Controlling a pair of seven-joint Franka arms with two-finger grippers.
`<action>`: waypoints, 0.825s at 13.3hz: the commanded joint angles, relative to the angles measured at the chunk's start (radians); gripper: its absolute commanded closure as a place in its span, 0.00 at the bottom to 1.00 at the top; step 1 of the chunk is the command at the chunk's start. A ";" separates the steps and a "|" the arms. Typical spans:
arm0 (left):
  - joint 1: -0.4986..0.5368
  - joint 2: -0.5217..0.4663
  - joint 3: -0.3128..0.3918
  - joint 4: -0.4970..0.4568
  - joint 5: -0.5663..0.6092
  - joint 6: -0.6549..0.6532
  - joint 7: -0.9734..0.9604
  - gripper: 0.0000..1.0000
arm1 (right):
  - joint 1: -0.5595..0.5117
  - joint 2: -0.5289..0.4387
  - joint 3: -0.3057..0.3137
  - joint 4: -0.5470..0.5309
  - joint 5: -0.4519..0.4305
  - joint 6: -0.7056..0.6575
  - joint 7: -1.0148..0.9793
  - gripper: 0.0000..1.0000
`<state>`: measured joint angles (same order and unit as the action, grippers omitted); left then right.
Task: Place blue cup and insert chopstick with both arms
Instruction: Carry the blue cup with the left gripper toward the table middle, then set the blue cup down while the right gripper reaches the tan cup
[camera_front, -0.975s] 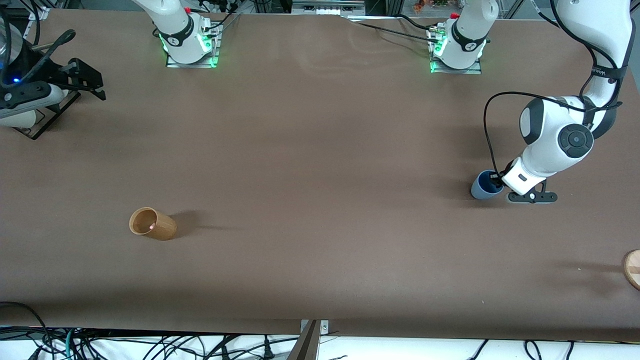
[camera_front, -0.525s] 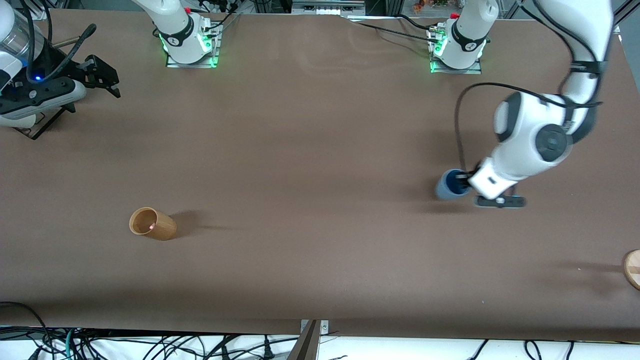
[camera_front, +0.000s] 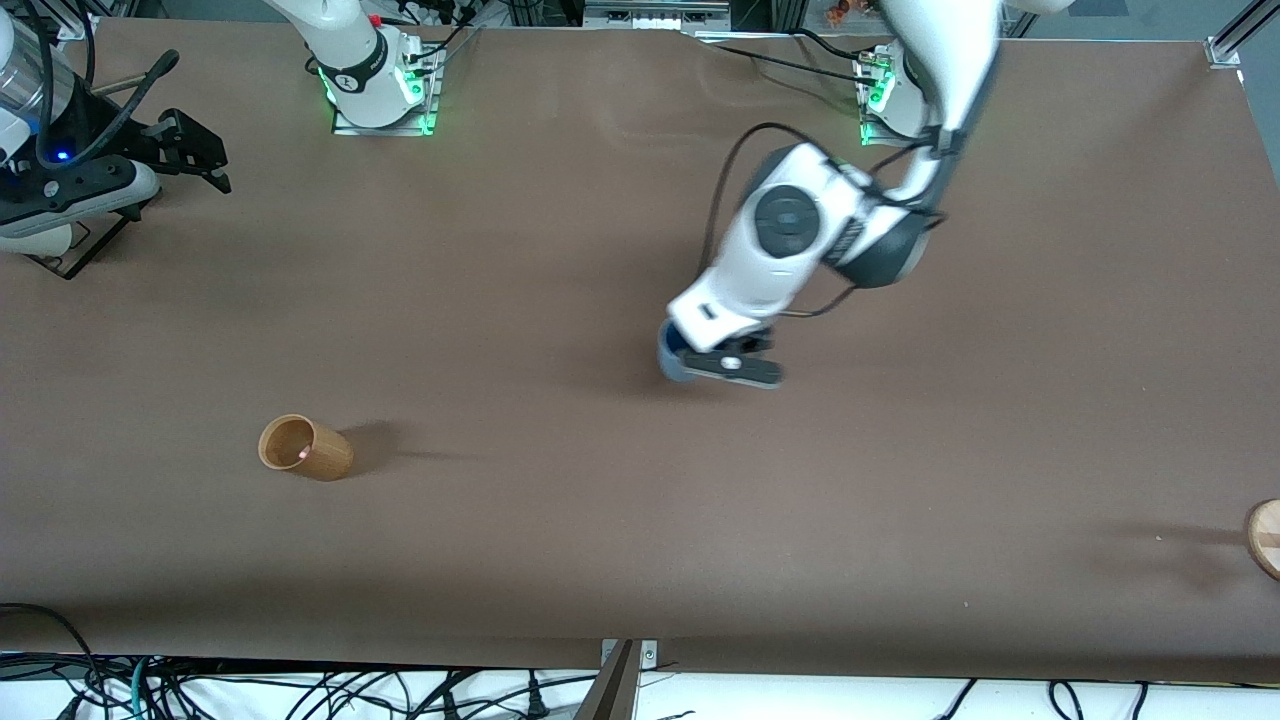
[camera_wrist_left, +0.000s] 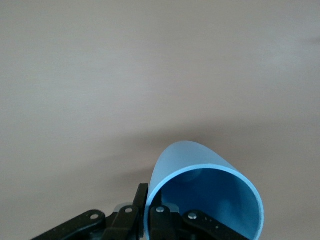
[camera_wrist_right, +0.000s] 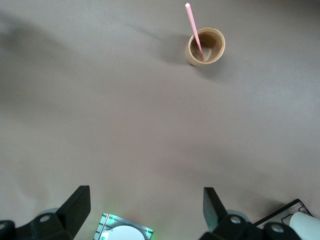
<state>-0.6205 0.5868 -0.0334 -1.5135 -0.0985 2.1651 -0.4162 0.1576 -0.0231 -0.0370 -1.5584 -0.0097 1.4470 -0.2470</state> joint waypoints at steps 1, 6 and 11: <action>-0.082 0.160 0.024 0.217 -0.018 -0.080 -0.094 1.00 | -0.001 -0.006 0.000 0.011 -0.015 -0.013 -0.003 0.00; -0.160 0.291 0.030 0.318 -0.009 -0.082 -0.265 1.00 | -0.004 -0.009 -0.006 0.011 -0.015 -0.019 -0.002 0.00; -0.163 0.323 0.036 0.320 -0.006 -0.056 -0.279 0.70 | -0.016 0.064 -0.032 0.035 0.017 0.085 0.000 0.00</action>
<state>-0.7711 0.8668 -0.0167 -1.2406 -0.0986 2.1137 -0.6820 0.1536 -0.0144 -0.0703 -1.5570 -0.0076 1.4915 -0.2449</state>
